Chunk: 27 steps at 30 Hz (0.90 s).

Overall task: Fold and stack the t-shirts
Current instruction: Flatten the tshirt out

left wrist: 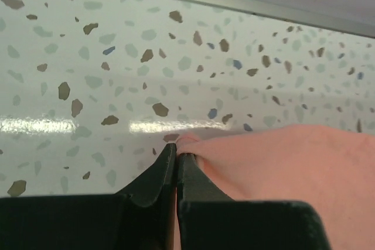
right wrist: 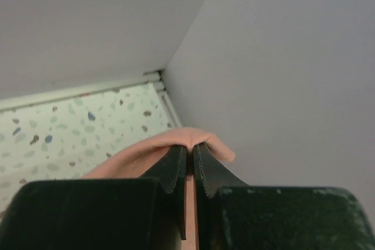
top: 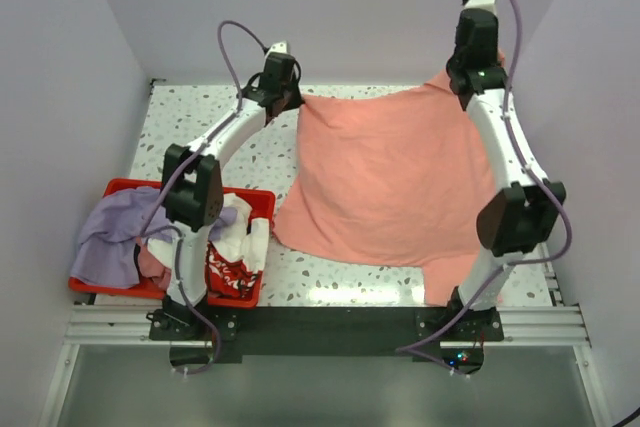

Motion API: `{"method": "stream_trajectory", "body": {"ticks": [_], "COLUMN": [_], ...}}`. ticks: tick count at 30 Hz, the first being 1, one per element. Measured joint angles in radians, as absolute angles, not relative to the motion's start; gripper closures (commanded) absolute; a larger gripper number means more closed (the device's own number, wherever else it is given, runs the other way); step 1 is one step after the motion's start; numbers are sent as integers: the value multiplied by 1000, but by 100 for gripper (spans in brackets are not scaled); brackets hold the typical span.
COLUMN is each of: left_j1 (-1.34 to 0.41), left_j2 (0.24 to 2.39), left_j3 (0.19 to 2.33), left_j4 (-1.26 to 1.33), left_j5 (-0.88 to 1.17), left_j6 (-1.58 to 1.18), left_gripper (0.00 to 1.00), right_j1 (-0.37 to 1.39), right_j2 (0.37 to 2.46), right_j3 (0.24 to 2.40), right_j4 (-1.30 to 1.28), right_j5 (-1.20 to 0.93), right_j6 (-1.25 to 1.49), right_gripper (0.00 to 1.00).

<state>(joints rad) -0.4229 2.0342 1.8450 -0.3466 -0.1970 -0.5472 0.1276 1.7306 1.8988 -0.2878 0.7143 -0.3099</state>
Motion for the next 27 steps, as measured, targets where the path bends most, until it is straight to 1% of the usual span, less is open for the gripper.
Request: {"method": "stream_trajectory", "body": {"ticks": [2, 5, 6, 10, 13, 19, 22, 23, 24, 26, 27], "left_j1": [-388, -349, -340, -327, -323, -316, -312, -311, -311, -311, -311], "left_j2": [2162, 2324, 2365, 2447, 2483, 2558, 2571, 2574, 2576, 2580, 2582], "left_j3": [1910, 2017, 2050, 2105, 2145, 2236, 2236, 2236, 2236, 2237, 2237], "left_j4": [-363, -369, -368, -309, -253, -163, -133, -121, -108, -81, -64], "left_j5": [-164, -125, -115, -80, -50, -8, -4, -5, -7, -9, -11], "left_j6": [-550, -549, -547, -537, -537, -540, -541, -541, -542, -542, -543], "left_gripper": [100, 100, 95, 89, 87, 90, 88, 87, 81, 76, 69], "right_j1": [111, 98, 97, 96, 96, 78, 52, 42, 32, 14, 8], "right_j2": [1838, 2013, 2072, 2275, 2381, 2444, 2444, 2444, 2443, 2443, 2443], "right_j3": [1906, 1983, 2022, 2164, 2236, 2262, 2260, 2258, 2253, 2246, 2244], "right_j4": [-320, -368, -387, -422, -436, -424, -379, -357, -339, -313, -308], "right_j5": [707, 695, 688, 675, 669, 668, 681, 687, 690, 689, 689], "right_j6": [-262, -200, -183, -137, -124, -115, -110, -109, -106, -104, -104], "right_gripper": [100, 100, 100, 100, 100, 100, 99, 99, 98, 96, 95]}}
